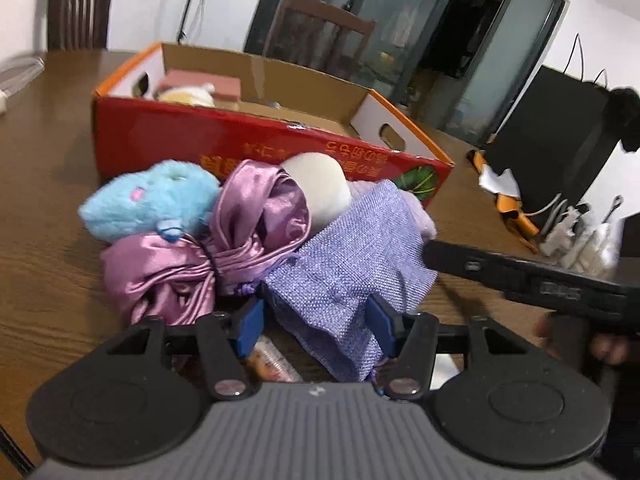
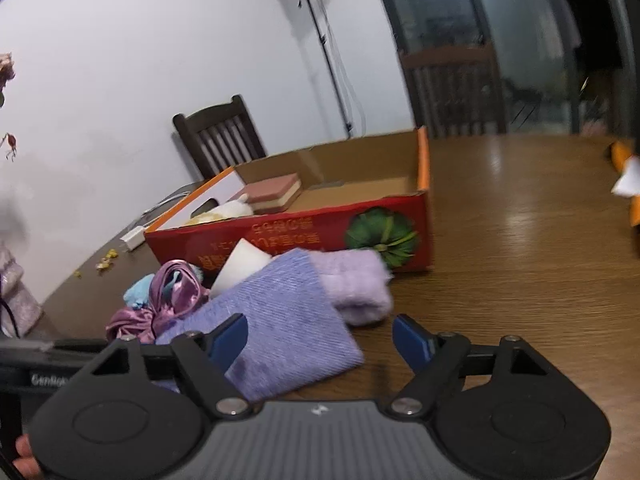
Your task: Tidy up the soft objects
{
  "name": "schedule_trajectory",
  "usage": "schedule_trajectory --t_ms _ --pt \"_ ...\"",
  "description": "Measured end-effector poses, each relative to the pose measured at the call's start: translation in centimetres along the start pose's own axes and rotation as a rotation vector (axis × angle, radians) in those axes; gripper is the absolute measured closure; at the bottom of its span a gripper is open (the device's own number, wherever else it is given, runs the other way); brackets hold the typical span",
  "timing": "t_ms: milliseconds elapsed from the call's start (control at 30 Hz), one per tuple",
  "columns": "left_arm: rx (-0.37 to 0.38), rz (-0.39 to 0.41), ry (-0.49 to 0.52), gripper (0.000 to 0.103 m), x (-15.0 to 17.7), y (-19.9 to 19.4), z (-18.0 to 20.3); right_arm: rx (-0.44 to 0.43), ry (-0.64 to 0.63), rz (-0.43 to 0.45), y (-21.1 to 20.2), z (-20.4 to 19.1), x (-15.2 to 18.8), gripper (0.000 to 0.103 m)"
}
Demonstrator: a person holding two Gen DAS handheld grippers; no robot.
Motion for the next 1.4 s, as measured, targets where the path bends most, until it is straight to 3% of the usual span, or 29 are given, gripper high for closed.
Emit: schedule_trajectory --t_ms 67,133,167,267,300,433,533,767,1000,1100,1233,1400 --pt "0.022 -0.002 -0.016 0.055 -0.3 0.2 -0.4 -0.016 0.014 -0.002 1.0 0.3 0.0 0.028" --pt "0.057 -0.002 -0.03 0.072 -0.4 0.4 -0.6 -0.032 0.037 -0.006 1.6 0.8 0.2 0.032" --pt "0.073 -0.002 -0.037 0.074 -0.4 0.4 -0.7 -0.045 0.05 -0.014 1.8 1.0 0.2 0.034" --pt "0.077 0.02 -0.031 0.082 -0.4 0.1 -0.5 -0.069 0.054 -0.023 2.1 1.1 0.4 0.052" --pt "0.072 0.028 -0.029 0.085 -0.5 -0.1 -0.3 -0.066 0.049 -0.033 2.1 1.0 0.5 0.064" --pt "0.08 0.069 0.011 0.095 -0.6 -1.8 0.7 -0.024 0.034 -0.025 0.6 0.3 0.9 0.091" --pt "0.111 0.094 0.034 0.097 -0.4 -3.6 1.7 -0.033 0.055 0.01 -1.9 -0.4 1.6 0.096" --pt "0.18 0.176 0.122 0.097 0.1 -8.5 5.0 -0.029 0.003 0.153 -9.6 -4.2 2.2 0.098" --pt "0.181 0.211 0.17 0.097 -0.8 -10.6 6.4 -0.025 -0.022 0.196 -12.0 -6.0 2.3 0.098" --pt "0.191 0.21 0.193 0.097 -3.3 -10.2 6.3 -0.029 -0.039 0.218 -11.9 -6.1 1.0 0.098" --pt "0.187 0.192 0.193 0.097 -8.9 -7.8 5.8 -0.022 -0.073 0.239 -10.3 -5.6 -3.1 0.098" --pt "0.203 0.14 0.192 0.097 -16.7 -2.1 4.8 -0.043 -0.019 0.202 -4.8 -2.5 -10.1 0.098"
Point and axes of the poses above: each gripper's, at about its wrist camera, not at the fingertips, and y roughly the way its jaws point, z to its right, x to its underside, the point moved 1 cm from there along y, roughly the way its jaws point, and after that the axes turned 2 degrees about -y, right-handed, at the moved point
